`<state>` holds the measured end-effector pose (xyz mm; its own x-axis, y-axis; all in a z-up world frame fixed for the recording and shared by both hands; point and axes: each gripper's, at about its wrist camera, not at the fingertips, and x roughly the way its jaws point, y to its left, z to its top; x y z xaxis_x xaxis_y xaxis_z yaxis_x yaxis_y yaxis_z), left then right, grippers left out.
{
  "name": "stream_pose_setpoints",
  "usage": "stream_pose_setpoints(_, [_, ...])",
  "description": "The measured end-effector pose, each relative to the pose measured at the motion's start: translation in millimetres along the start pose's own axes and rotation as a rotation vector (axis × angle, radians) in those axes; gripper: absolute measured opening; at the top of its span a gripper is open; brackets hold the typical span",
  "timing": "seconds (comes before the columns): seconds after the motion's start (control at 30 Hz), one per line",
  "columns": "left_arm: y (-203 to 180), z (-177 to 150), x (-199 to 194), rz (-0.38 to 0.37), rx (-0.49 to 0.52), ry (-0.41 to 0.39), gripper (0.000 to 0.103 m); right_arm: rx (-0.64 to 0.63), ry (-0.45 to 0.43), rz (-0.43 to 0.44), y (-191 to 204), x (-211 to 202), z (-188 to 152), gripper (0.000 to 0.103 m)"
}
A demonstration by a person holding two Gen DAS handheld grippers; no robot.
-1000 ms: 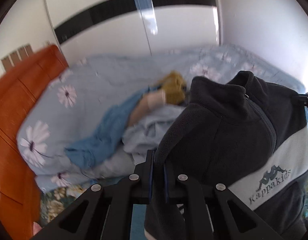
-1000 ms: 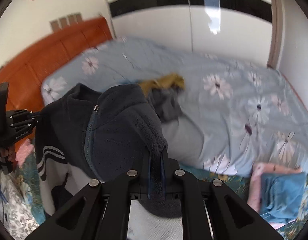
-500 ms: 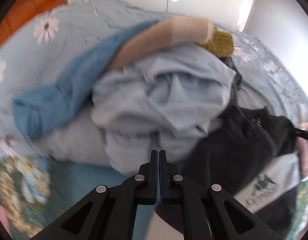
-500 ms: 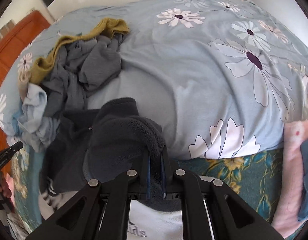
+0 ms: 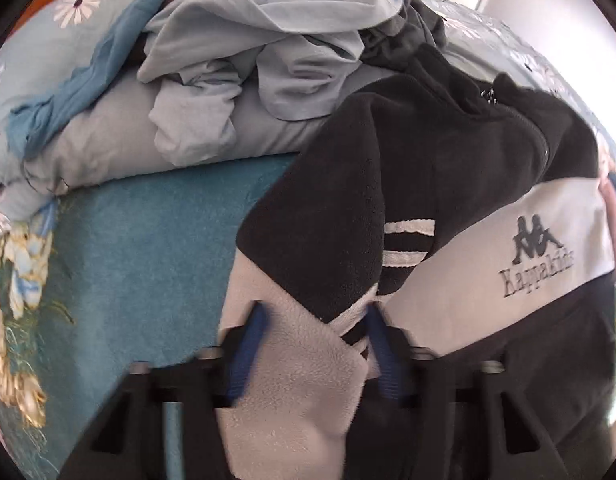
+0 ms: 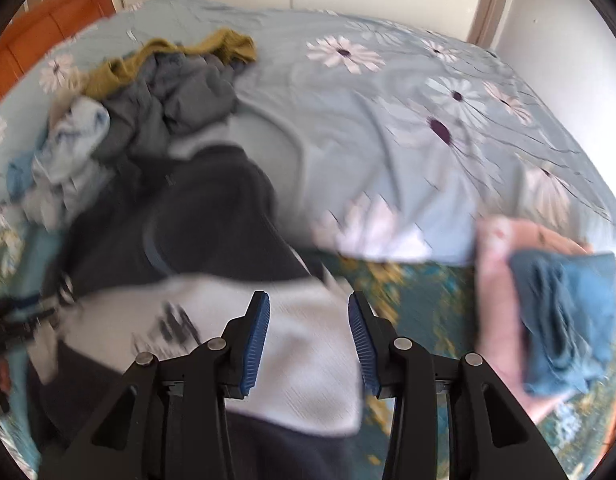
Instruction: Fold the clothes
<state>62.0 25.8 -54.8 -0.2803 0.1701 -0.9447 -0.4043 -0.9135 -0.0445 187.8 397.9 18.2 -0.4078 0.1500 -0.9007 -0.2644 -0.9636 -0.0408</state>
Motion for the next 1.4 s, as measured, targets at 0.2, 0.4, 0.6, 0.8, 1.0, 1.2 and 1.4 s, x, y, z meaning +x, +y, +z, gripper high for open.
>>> stream_pose_setpoints(0.2, [20.1, 14.4, -15.7, 0.123, -0.021, -0.05, 0.013, 0.05, 0.035, -0.03, -29.3, -5.4, -24.2, 0.042])
stream_pose_setpoints(0.4, [76.6, 59.1, -27.8, 0.254, -0.082, -0.108, 0.013, 0.118, 0.049, 0.007, -49.7, 3.6, -29.2, 0.042])
stream_pose_setpoints(0.6, [105.0, 75.4, 16.3, 0.278, -0.164, 0.0, 0.012, 0.193, 0.1, 0.101, -66.5, 35.7, -32.8, 0.042])
stream_pose_setpoints(0.8, [88.0, 58.0, 7.3, 0.153, -0.175, -0.018, 0.015, 0.337, 0.197, 0.229, -85.4, 79.4, -45.5, 0.042])
stream_pose_setpoints(1.0, [78.4, 28.8, -39.4, 0.073, -0.229, -0.089, 0.029, 0.395, 0.274, 0.257, -76.4, 104.1, -61.4, 0.042])
stream_pose_setpoints(1.2, [77.8, 7.7, -82.3, -0.024, -0.362, -0.177, 0.034, 0.31, 0.19, 0.158, -63.6, 66.7, -34.9, 0.008])
stream_pose_setpoints(1.4, [72.3, 3.5, -114.8, -0.051, -0.362, -0.24, 0.037, 0.045, -0.27, -0.191, -44.4, -57.9, 13.8, 0.009])
